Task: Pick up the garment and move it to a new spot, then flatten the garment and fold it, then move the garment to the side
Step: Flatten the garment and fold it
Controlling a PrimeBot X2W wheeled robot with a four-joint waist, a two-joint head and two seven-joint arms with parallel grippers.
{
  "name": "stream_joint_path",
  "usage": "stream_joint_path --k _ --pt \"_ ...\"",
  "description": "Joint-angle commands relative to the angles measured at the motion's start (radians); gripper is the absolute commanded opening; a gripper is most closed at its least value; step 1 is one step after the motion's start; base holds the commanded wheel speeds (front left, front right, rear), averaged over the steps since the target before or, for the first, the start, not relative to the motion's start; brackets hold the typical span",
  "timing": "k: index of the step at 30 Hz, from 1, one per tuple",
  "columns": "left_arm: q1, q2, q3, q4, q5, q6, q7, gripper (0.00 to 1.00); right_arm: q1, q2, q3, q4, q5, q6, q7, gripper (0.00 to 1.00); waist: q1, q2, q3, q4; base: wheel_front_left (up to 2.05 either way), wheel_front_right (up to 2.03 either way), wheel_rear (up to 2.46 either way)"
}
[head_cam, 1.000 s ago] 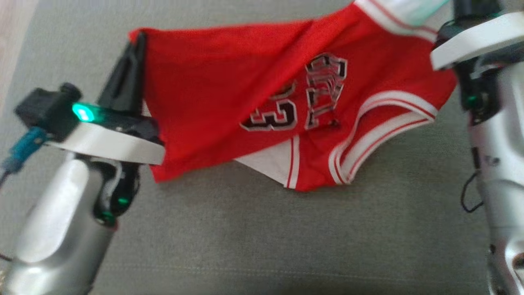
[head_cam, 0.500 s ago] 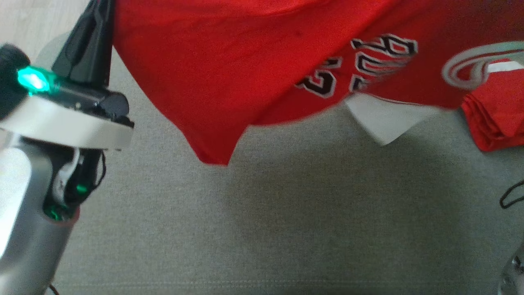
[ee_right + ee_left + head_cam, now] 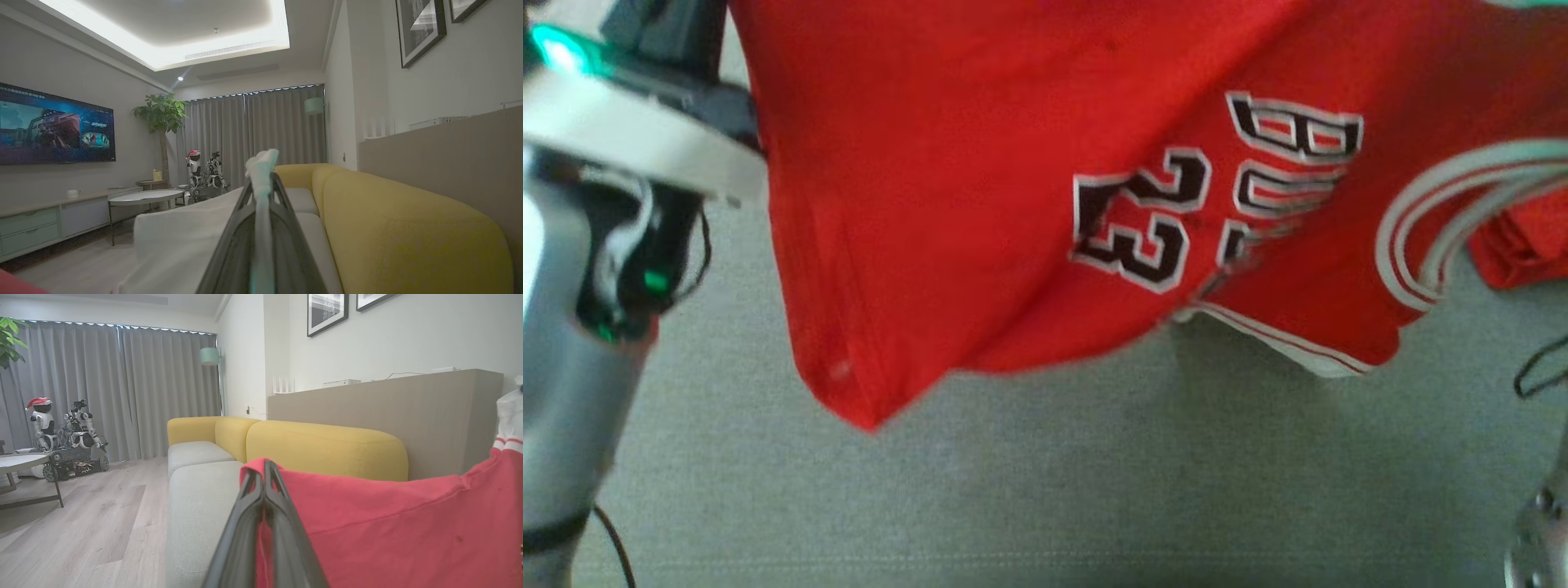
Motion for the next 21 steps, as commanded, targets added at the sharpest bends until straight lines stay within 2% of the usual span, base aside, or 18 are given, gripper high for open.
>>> stream_joint_path --k 1,8,12,13,14,17,21 --pt "-0.113 0.027 0.038 0.024 -0.006 -0.018 0.002 0.00 -0.095 0.011 0.013 0.013 0.013 -0.001 0.005 0.00 0.0001 -0.0001 0.024 0.004 0.00 0.00 0.00" --pt "-0.353 -0.040 0.018 0.310 0.000 -0.095 -0.053 0.00 -0.363 0.006 0.065 0.285 0.018 -0.001 -0.067 0.00 0.0001 -0.0001 0.097 0.006 0.00 0.00 0.00" --pt "-0.518 -0.081 0.014 0.510 0.039 -0.121 -0.142 0.00 -0.558 0.017 0.103 0.489 0.005 -0.001 -0.201 0.00 0.0001 -0.0001 0.122 0.003 0.00 0.00 0.00" --pt "-0.593 -0.098 0.016 0.608 0.057 -0.128 -0.199 0.00 -0.641 0.026 0.121 0.587 -0.012 -0.001 -0.290 0.00 0.0001 -0.0001 0.123 -0.002 0.00 0.00 0.00" --pt "-0.593 -0.098 0.016 0.608 0.057 -0.128 -0.199 0.00 -0.641 0.026 0.121 0.587 -0.012 -0.001 -0.290 0.00 0.0001 -0.0001 0.123 -0.002 0.00 0.00 0.00" --pt "-0.680 -0.117 0.007 0.730 0.086 -0.146 -0.254 0.00 -0.728 0.047 0.162 0.726 -0.022 -0.001 -0.410 0.00 0.0001 -0.0001 0.123 -0.012 0.00 0.00 0.00" --pt "-0.703 -0.141 -0.012 0.856 0.106 -0.175 -0.280 0.00 -0.762 0.075 0.242 0.892 -0.002 -0.001 -0.490 0.00 0.0001 -0.0001 0.145 -0.027 0.00 0.00 0.00"
